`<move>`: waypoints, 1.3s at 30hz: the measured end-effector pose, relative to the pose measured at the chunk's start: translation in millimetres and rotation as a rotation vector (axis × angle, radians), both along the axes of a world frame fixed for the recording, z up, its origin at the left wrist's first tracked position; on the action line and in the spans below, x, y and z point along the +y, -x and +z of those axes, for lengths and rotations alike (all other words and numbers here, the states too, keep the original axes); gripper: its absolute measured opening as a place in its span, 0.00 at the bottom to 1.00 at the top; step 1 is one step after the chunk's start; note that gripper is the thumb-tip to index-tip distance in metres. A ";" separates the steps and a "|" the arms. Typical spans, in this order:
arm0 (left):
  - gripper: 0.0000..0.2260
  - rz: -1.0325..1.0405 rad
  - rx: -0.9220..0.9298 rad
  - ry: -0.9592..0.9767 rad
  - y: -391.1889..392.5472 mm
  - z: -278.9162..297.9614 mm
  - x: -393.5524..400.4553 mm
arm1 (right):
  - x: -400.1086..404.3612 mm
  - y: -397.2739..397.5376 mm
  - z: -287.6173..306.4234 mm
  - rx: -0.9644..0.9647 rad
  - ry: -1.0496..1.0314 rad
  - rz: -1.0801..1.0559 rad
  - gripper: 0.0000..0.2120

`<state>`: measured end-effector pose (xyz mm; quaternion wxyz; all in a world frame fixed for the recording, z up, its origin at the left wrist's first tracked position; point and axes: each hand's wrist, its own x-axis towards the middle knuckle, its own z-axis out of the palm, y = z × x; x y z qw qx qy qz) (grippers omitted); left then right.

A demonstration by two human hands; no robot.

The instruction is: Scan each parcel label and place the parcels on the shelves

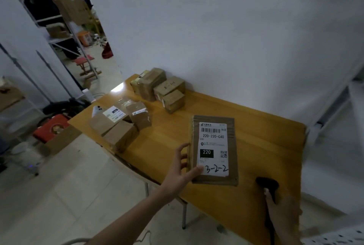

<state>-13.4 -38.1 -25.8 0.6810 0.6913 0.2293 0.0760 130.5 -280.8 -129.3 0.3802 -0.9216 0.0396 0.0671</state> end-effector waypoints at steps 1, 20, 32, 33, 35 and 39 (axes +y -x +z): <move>0.40 -0.033 -0.005 0.004 -2.9 1.1 -2.2 | -0.8 6.5 10.5 -0.010 -0.038 0.027 0.23; 0.24 -0.838 -0.146 0.196 14.0 43.3 -167.5 | -123.1 224.3 153.3 -0.102 -0.843 -0.236 0.44; 0.19 -1.261 -0.090 0.206 75.3 83.9 -344.7 | -263.4 353.9 192.8 -0.271 -0.767 -0.598 0.43; 0.19 -1.270 -0.087 0.199 76.3 87.5 -355.3 | -271.2 357.0 192.9 -0.286 -0.774 -0.614 0.43; 0.18 -1.292 -0.095 0.162 77.6 95.8 -381.1 | -290.9 361.1 195.9 -0.317 -0.785 -0.635 0.45; 0.13 -1.252 -0.121 0.117 73.0 122.1 -435.2 | -343.0 354.2 213.6 -0.371 -0.815 -0.612 0.44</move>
